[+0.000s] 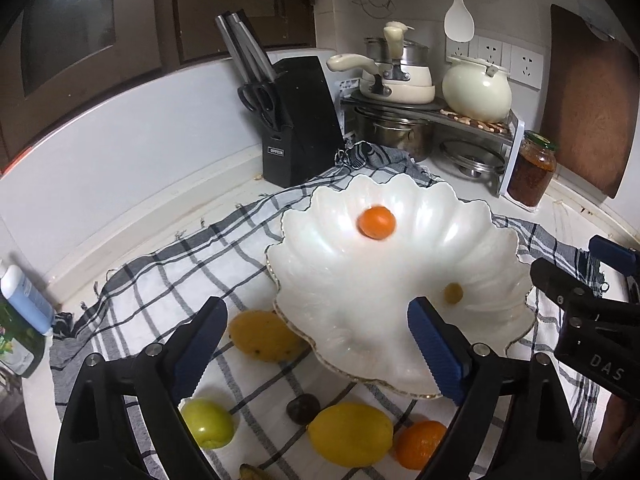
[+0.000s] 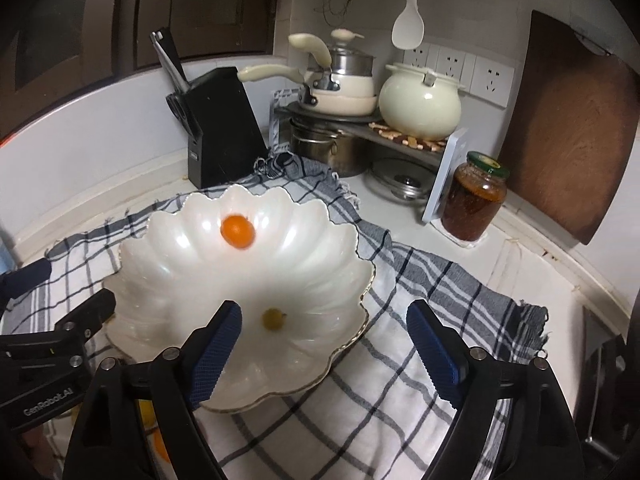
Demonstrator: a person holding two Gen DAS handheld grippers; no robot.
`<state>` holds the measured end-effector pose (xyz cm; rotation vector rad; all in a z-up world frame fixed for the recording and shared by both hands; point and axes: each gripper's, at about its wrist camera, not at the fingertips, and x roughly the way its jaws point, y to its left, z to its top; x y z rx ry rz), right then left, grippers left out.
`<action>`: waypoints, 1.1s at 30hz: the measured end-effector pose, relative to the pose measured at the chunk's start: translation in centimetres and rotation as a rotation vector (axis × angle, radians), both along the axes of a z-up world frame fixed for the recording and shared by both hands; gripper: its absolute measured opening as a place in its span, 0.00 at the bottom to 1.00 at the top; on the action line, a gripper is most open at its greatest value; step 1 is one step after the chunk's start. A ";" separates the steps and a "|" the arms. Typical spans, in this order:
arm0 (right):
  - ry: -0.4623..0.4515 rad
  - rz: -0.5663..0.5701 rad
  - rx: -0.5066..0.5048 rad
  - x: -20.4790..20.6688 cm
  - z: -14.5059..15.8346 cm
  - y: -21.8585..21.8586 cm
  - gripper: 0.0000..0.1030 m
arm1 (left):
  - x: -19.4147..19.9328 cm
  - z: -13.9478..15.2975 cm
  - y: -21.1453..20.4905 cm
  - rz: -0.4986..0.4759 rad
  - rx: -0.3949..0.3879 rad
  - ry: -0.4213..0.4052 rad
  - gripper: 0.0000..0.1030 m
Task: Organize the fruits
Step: 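Open both tools to drop the orange and small fruit into the bowl, then withdraw both tools from the bowl back toward the loose fruits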
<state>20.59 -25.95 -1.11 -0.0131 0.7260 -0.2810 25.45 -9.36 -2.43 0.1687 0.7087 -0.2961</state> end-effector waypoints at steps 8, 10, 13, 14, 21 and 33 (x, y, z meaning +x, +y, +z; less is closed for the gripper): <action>-0.021 0.030 0.007 -1.9 0.5 1.8 0.83 | -1.8 0.4 1.3 0.021 0.006 -0.008 0.90; -0.023 0.040 0.012 -2.4 0.5 2.2 0.83 | -2.3 0.5 1.6 0.024 0.010 -0.011 0.90; -0.025 0.049 0.021 -3.0 0.5 2.6 0.83 | -3.1 0.6 2.2 0.035 0.012 -0.012 0.90; -0.025 0.051 0.026 -3.1 0.5 2.7 0.83 | -3.3 0.6 2.3 0.039 0.013 -0.013 0.90; -0.034 0.070 0.051 -4.4 0.3 3.5 0.83 | -5.2 1.0 3.6 0.084 0.029 -0.036 0.90; -0.054 0.082 0.066 -7.2 -1.4 5.1 0.83 | -8.2 0.0 6.2 0.195 0.027 -0.044 0.90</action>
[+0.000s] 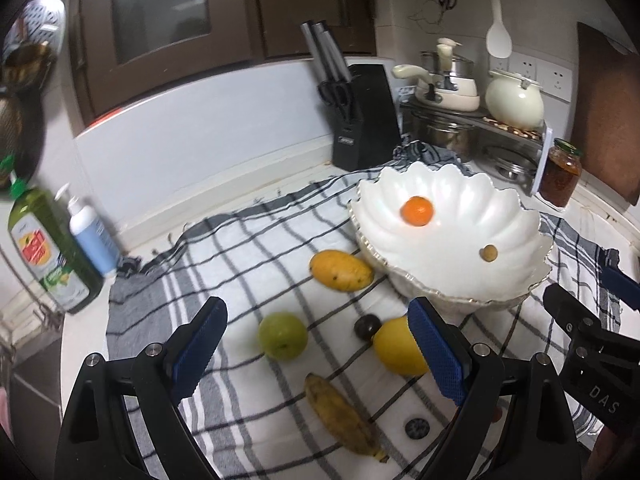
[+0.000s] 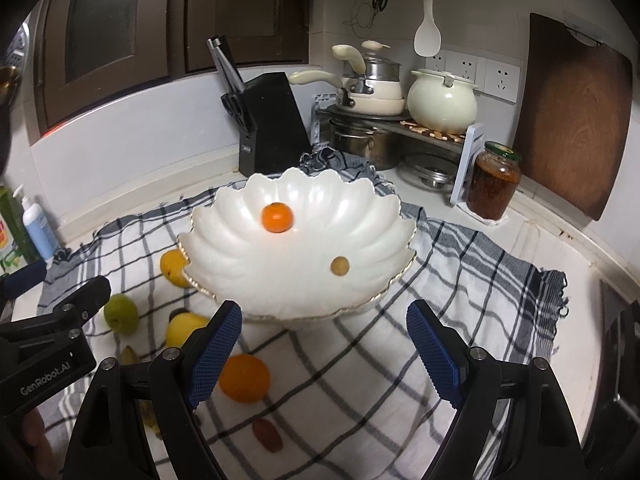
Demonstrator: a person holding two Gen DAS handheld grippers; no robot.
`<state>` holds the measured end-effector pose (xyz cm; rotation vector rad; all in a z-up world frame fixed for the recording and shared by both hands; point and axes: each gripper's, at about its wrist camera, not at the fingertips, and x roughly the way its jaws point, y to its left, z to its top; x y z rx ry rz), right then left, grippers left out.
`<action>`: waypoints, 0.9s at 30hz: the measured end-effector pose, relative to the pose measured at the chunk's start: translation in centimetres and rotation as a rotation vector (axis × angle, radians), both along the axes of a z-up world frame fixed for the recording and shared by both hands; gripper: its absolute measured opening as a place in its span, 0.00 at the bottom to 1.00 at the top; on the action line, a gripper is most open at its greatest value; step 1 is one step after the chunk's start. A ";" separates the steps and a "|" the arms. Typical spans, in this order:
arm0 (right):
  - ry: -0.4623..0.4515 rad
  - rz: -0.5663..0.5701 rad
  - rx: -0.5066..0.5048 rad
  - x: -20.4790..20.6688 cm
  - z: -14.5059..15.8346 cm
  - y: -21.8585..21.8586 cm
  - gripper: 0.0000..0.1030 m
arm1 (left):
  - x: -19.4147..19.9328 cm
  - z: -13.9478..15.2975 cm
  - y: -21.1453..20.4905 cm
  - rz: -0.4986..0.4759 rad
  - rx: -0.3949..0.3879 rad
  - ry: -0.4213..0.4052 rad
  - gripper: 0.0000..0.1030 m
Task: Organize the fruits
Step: 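Withdraw both tools from the bowl back toward the loose fruits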
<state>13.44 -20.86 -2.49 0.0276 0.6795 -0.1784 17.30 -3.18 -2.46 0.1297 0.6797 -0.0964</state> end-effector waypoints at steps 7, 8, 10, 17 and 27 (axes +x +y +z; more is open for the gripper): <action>-0.006 0.010 0.008 -1.0 -1.1 0.6 0.83 | -1.2 -1.8 1.2 0.111 -0.041 0.019 0.90; -0.005 0.012 0.007 -1.2 -1.3 0.7 0.83 | -1.4 -2.1 1.3 0.126 -0.045 0.023 0.90; -0.004 0.013 0.002 -1.5 -1.6 0.7 0.83 | -1.7 -2.9 1.5 0.154 -0.054 0.034 0.90; 0.002 0.010 0.027 -2.1 -3.0 0.8 0.83 | -2.4 -5.5 1.4 0.221 -0.050 0.076 0.90; 0.029 0.009 0.045 -1.8 -5.0 0.9 0.83 | -2.3 -8.1 1.0 0.302 -0.025 0.118 0.90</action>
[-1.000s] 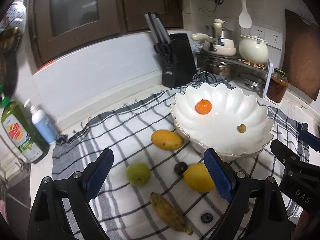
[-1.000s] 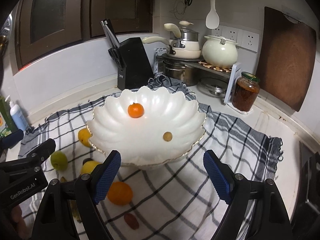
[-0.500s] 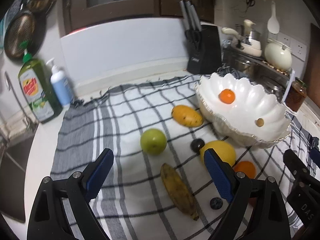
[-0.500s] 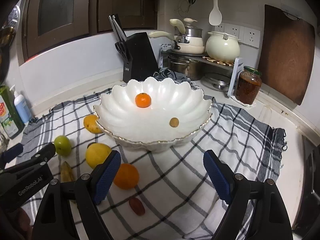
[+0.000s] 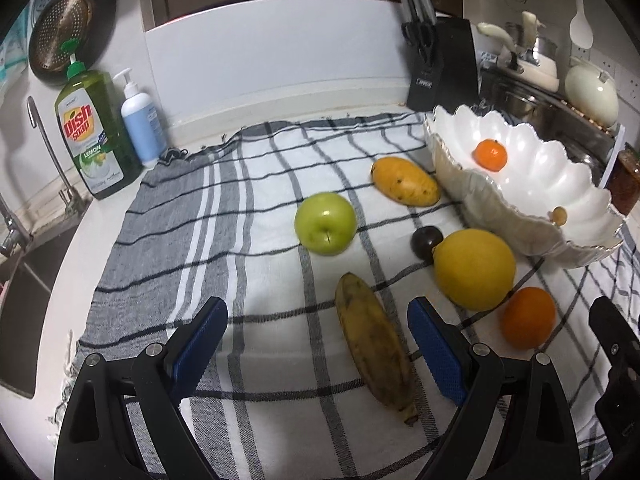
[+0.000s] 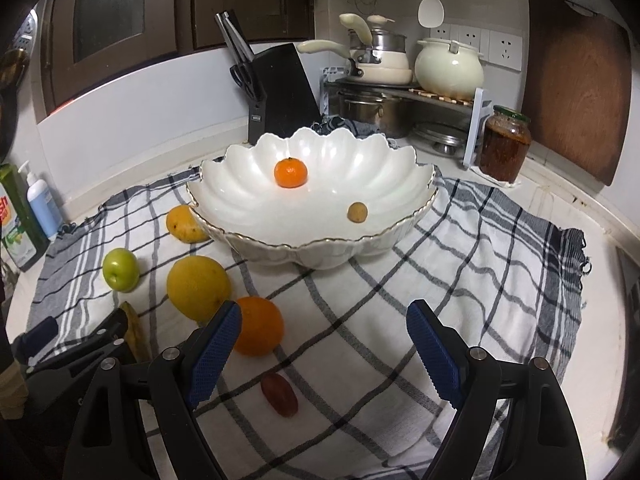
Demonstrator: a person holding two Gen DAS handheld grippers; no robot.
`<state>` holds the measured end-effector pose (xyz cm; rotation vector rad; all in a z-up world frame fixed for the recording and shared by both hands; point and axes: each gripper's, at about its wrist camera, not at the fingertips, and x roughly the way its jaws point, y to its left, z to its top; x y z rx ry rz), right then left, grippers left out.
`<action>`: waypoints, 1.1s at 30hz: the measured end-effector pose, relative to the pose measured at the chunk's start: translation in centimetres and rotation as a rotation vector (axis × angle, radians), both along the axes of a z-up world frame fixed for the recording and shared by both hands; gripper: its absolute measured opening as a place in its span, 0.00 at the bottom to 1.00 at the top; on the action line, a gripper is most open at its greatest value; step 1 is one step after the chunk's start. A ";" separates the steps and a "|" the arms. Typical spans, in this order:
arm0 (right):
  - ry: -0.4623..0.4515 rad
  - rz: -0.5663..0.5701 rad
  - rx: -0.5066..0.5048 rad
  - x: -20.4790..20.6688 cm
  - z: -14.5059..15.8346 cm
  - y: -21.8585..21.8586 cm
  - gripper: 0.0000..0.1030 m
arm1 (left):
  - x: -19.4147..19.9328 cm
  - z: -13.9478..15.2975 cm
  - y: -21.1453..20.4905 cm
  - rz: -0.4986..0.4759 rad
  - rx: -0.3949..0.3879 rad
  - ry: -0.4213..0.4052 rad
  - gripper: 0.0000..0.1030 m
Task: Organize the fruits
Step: 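Withdraw both tools from the bowl back toward the loose fruits, then grasp the yellow banana with the left tool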
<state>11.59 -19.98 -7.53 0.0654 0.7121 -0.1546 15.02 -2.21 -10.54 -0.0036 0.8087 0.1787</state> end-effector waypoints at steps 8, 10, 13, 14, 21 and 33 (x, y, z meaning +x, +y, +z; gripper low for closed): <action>0.025 -0.001 0.027 0.5 -1.3 -0.5 0.83 | 0.3 -1.1 -0.3 0.035 -0.006 0.021 0.81; 0.027 0.001 0.027 0.5 -1.4 -0.5 0.83 | 0.5 -1.3 -0.5 0.037 -0.007 0.030 0.78; 0.030 0.005 0.034 0.5 -1.5 -0.5 0.83 | 0.6 -1.5 -0.9 0.036 0.001 0.024 0.75; 0.031 0.004 0.039 0.5 -1.6 -0.7 0.83 | 0.6 -1.5 -1.1 0.036 0.005 0.024 0.72; 0.043 -0.004 0.046 0.7 -2.0 -1.2 0.83 | 1.2 -2.3 -2.1 0.024 0.010 0.057 0.62; 0.053 0.001 0.058 0.6 -2.2 -1.3 0.83 | 1.2 -3.0 -2.5 -0.025 -0.020 0.075 0.31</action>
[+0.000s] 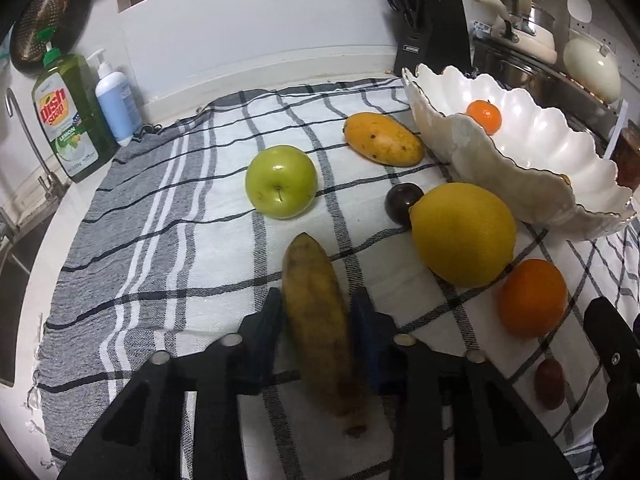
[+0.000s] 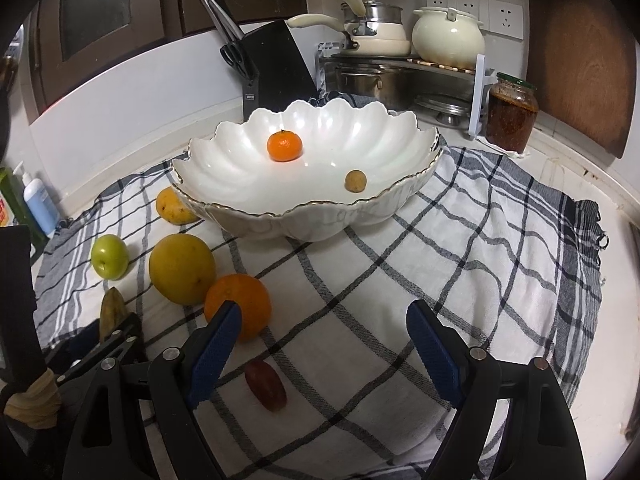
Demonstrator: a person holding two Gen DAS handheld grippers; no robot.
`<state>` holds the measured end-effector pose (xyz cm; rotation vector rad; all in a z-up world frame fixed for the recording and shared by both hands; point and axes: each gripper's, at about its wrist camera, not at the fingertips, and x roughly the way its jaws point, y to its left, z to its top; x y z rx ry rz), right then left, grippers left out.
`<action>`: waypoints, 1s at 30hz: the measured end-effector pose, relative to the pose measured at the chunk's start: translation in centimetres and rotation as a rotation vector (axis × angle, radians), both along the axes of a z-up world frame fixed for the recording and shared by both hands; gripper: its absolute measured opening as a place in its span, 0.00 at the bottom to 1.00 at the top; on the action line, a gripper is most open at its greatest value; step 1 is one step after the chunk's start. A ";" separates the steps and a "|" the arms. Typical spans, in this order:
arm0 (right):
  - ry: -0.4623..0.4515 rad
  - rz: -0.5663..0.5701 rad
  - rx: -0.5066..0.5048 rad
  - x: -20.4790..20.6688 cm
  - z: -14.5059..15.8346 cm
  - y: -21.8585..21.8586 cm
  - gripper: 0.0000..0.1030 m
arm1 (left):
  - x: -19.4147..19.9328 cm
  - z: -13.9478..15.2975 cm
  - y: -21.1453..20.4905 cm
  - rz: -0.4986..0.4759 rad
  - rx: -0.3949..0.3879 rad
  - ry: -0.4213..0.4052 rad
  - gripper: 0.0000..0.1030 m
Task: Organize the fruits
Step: 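Grasp the yellow banana with the left tool, then grasp the second orange with the right tool while the left tool holds the banana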
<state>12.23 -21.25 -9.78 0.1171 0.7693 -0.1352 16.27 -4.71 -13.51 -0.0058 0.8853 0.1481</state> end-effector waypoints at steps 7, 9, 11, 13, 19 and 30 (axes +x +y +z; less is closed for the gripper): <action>-0.005 0.006 -0.004 0.0 0.2 0.5 0.83 | -0.3 0.2 0.5 -0.012 -0.027 0.002 0.30; -0.011 0.010 -0.006 -0.1 0.4 0.8 0.83 | -0.4 0.4 0.8 -0.014 -0.030 -0.003 0.30; -0.015 0.015 -0.006 -0.1 0.5 1.0 0.83 | -0.6 0.6 1.2 -0.015 -0.035 -0.009 0.30; -0.018 0.020 -0.006 -0.1 0.6 1.3 0.83 | -0.7 1.0 1.6 -0.015 -0.037 -0.017 0.29; -0.013 0.050 -0.012 0.4 0.5 2.5 0.83 | -1.0 1.7 2.6 -0.031 -0.008 -0.044 0.29; 0.040 0.100 -0.041 2.6 -1.1 4.7 0.81 | -0.7 2.2 4.9 -0.016 -0.007 -0.067 0.29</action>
